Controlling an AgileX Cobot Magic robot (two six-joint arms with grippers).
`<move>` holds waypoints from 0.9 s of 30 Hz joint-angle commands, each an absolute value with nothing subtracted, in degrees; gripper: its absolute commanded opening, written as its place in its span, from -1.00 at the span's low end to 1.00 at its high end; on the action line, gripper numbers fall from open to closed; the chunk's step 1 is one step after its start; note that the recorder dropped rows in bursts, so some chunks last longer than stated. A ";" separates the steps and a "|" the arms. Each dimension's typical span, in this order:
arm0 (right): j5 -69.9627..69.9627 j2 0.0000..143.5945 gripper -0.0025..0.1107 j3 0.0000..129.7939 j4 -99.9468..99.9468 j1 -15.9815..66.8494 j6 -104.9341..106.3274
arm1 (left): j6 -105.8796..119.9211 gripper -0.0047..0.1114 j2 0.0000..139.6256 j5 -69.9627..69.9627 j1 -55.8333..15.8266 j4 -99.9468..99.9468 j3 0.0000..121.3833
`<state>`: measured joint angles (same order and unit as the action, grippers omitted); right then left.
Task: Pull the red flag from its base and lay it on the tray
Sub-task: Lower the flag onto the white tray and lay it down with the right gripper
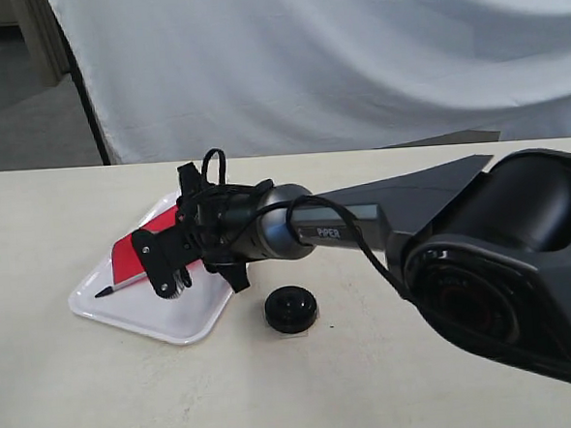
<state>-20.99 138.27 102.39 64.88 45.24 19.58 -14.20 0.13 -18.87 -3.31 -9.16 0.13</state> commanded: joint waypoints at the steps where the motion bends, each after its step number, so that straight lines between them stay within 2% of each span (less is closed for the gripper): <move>1: -21.49 135.30 0.09 102.56 60.12 45.40 19.22 | -13.91 -0.92 0.00 -18.56 -3.53 -9.15 0.00; 16: -26.86 130.89 0.05 102.56 48.81 45.40 19.22 | -13.91 -0.92 0.00 -18.56 -3.53 -9.15 0.00; 18: -29.42 130.31 -0.10 102.56 43.85 45.49 18.87 | -13.91 -0.92 0.00 -18.56 -3.53 -9.15 0.00; 19: -31.01 130.06 -0.27 102.56 41.36 45.61 18.76 | -13.91 -0.92 0.00 -18.56 -3.53 -9.15 0.00; 22: -36.32 128.76 -0.96 102.56 34.83 45.61 19.29 | -13.91 -0.92 0.00 -18.56 -3.53 -9.15 0.00; 27: -41.57 126.23 -0.95 102.56 23.92 44.86 22.02 | -13.91 -0.92 0.00 -18.56 -3.53 -9.15 0.00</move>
<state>-38.40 128.18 102.39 30.66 45.46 20.09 -14.20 0.13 -18.87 -3.31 -9.16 0.13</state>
